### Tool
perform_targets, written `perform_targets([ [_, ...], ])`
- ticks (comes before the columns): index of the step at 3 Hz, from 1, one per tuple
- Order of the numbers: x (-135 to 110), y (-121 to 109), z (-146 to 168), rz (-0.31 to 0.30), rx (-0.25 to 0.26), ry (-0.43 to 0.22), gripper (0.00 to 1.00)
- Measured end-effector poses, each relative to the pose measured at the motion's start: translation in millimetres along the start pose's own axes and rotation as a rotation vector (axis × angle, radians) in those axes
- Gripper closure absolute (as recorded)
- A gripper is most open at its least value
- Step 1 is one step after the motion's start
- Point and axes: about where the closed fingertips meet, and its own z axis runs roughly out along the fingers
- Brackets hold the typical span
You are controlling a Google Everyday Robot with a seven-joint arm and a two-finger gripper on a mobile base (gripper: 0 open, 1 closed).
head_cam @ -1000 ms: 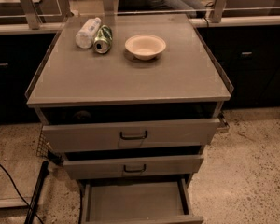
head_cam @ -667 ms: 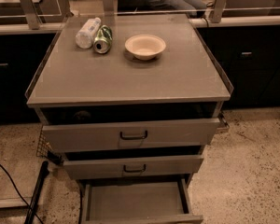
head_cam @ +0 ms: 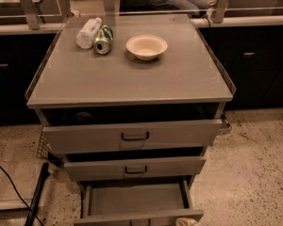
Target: Close bottom drawer
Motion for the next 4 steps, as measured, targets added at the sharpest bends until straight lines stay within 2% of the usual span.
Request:
perform_targets([
  [2,3.9,-37.1,26.1,-0.049,0.086,-0.030,1.00],
  [4,1.5,-43.4,37.4,-0.061,0.098,-0.038,1.00],
])
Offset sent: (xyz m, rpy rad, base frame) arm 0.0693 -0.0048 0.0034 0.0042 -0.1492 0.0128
